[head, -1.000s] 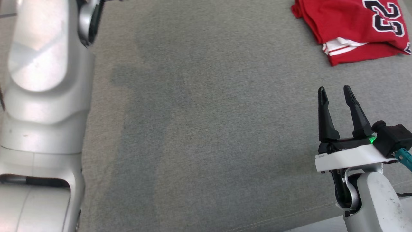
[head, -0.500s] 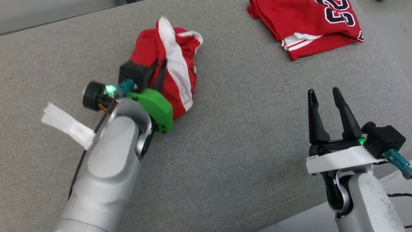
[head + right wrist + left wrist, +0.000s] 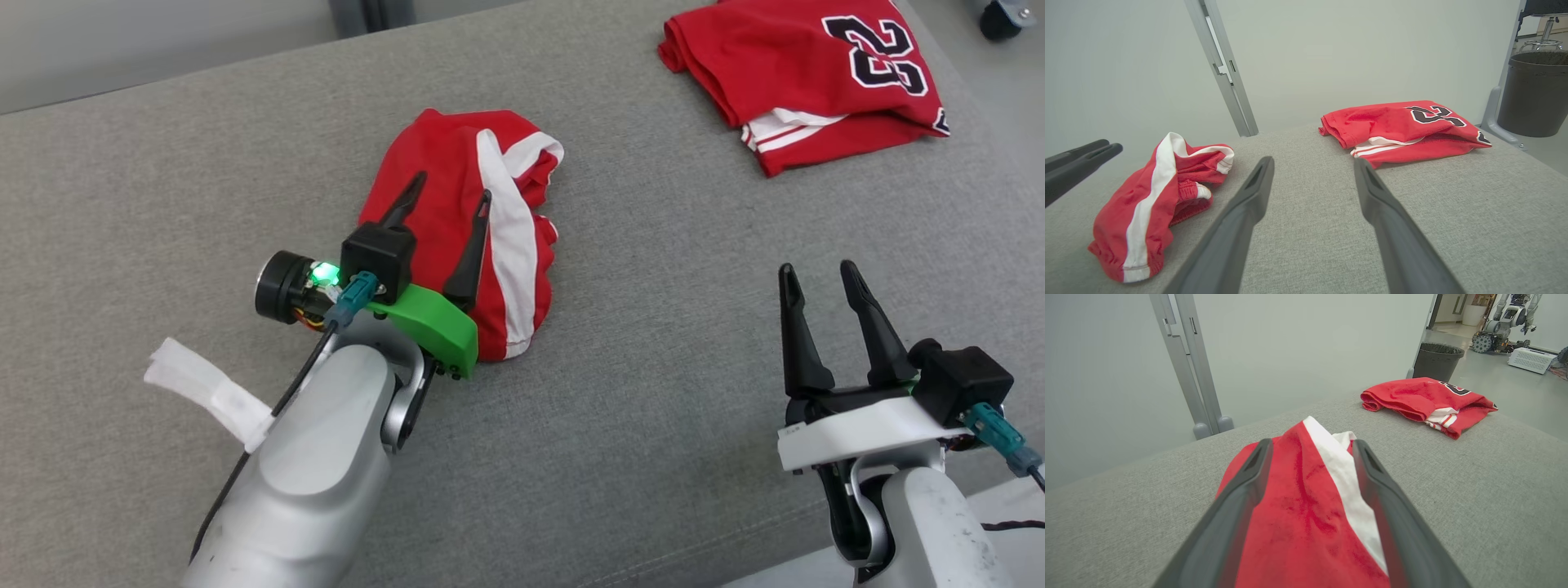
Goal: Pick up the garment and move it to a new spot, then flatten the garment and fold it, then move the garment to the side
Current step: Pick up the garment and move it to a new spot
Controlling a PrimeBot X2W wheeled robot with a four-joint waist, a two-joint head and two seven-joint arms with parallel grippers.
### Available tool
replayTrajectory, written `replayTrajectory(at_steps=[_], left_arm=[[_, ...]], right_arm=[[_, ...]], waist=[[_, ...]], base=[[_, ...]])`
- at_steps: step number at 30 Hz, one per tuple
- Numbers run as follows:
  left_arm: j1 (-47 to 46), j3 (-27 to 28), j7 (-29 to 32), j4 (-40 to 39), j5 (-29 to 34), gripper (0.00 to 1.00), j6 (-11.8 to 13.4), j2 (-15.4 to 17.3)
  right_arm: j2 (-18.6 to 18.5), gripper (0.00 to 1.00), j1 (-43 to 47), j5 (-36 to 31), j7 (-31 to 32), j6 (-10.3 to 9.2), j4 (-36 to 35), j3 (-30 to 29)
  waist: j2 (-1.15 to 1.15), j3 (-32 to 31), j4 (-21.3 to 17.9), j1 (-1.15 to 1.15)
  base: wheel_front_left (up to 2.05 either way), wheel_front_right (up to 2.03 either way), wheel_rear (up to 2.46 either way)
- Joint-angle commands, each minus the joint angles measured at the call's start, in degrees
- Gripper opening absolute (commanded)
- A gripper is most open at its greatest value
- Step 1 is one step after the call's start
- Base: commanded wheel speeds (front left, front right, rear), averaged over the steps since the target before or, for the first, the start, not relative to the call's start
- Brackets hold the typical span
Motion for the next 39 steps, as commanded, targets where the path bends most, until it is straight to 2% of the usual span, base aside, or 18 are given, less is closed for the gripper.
replayTrajectory(at_steps=[1, 6, 12, 19, 26, 39], left_arm=[[2.0, 1.0, -0.4, -1.6, 0.8, 1.00, 0.9, 1.1], [7.7, 6.9, -0.4, -13.1, 2.5, 1.00, 3.7, 4.1], [16.5, 14.6, -0.3, -23.9, 4.9, 1.00, 5.6, 6.7], [26.3, 22.8, -0.3, -31.4, 7.2, 1.00, 6.2, 6.7], [34.3, 29.5, -0.3, -33.7, 8.5, 1.00, 4.3, 5.1], [38.2, 32.9, -0.4, -31.7, 12.1, 1.00, 1.2, 2.0]], right_arm=[[-0.2, 1.00, 1.0, -0.5, -0.2, -0.06, 0.1, -0.3], [-1.0, 1.00, 2.7, -1.0, -0.2, -0.06, -0.3, -1.0], [-1.6, 1.00, 4.4, -1.6, -0.2, -0.06, -0.5, -1.8], [-1.8, 1.00, 5.5, -2.3, -0.2, -0.06, -0.5, -2.3], [-1.9, 1.00, 6.8, -2.5, -0.2, -0.06, -0.3, -3.4], [-1.6, 1.00, 8.6, -2.6, -0.2, -0.06, 1.1, -2.7]], waist=[[0.00, -2.3, 2.8, 0.00], [0.00, -4.1, 6.5, 0.00], [0.00, -6.0, 10.3, 0.00], [0.00, -7.8, 13.1, 0.00], [0.00, -8.9, 15.0, 0.00], [0.00, -9.1, 16.1, 0.00]], base=[[0.00, 0.00, 0.00], [0.00, 0.00, 0.00], [0.00, 0.00, 0.00], [0.00, 0.00, 0.00], [0.00, 0.00, 0.00], [0.00, 0.00, 0.00]])
